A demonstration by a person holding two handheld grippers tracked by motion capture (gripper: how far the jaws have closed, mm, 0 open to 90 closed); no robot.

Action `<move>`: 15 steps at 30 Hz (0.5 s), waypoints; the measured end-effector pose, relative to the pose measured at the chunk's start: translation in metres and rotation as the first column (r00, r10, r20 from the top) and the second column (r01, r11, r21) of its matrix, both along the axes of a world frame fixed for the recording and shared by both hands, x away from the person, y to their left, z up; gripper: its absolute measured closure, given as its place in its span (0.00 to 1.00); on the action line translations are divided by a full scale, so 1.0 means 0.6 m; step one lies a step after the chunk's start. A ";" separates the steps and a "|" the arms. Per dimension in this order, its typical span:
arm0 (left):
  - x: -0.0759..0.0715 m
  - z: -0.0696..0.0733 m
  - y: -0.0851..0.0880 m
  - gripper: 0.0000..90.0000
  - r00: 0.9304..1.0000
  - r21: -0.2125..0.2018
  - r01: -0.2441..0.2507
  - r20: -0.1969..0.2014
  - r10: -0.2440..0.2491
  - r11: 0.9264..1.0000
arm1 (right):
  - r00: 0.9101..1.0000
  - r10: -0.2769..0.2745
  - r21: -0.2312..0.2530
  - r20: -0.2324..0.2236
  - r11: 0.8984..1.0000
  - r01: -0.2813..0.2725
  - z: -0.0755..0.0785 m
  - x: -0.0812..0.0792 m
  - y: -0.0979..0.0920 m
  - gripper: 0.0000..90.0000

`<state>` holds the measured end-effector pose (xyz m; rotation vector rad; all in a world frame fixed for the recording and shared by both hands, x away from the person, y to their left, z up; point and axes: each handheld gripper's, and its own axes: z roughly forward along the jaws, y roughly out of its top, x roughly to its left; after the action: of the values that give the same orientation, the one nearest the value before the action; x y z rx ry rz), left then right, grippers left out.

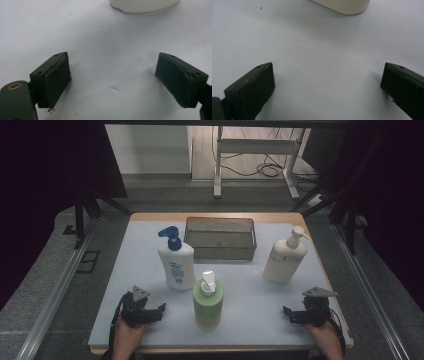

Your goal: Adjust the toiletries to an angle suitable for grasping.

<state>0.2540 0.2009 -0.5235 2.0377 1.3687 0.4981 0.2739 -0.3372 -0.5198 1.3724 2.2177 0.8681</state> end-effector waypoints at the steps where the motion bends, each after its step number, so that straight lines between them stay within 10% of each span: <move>1: 0.000 0.000 0.000 0.14 1.000 -0.003 -0.003 0.001 0.003 1.000 | 1.000 0.001 0.000 -0.001 1.000 -0.001 0.000 0.000 0.000 0.00; 15: 0.000 -0.001 0.000 0.14 1.000 -0.004 -0.003 -0.001 0.003 1.000 | 1.000 0.001 0.000 -0.002 1.000 -0.001 0.000 0.001 0.000 0.00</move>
<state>0.2542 0.2009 -0.5238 2.0331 1.3721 0.4950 0.2742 -0.3372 -0.5199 1.3723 2.2203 0.8674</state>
